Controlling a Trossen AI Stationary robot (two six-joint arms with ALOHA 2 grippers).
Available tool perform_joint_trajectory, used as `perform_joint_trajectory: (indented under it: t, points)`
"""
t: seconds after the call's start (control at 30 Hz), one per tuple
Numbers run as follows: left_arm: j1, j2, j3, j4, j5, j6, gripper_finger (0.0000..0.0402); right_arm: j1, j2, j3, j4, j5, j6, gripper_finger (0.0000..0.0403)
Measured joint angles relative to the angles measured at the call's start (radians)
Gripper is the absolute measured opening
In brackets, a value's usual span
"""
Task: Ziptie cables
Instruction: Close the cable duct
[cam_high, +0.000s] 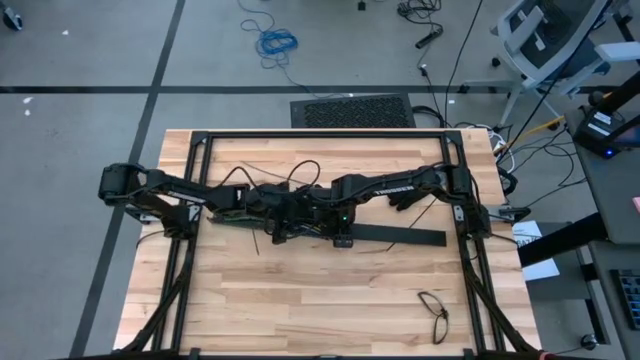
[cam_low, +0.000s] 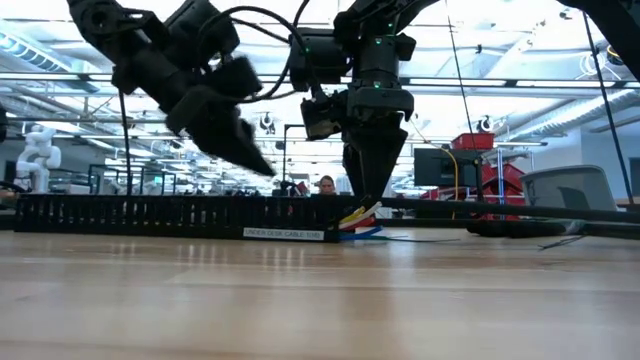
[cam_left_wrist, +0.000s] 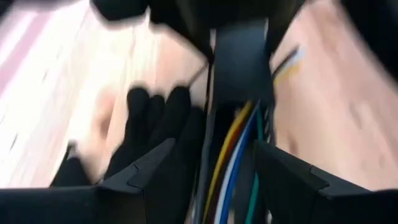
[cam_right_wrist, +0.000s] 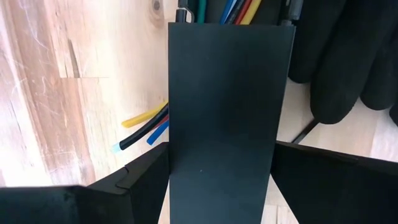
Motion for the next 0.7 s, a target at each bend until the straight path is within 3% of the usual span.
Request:
perform_joint_trajectory:
  t: [0.2, 0.7]
  points:
    - [0.037, -0.045, -0.001, -0.276, -0.002, 0.068, 0.0212, 0.000, 0.000, 0.000, -0.002, 0.000, 0.000, 0.0256]
    - [0.099, -0.042, -0.046, -0.391, 0.032, 0.100, 0.0212, 0.000, 0.000, 0.000, -0.003, 0.000, -0.001, 0.0256]
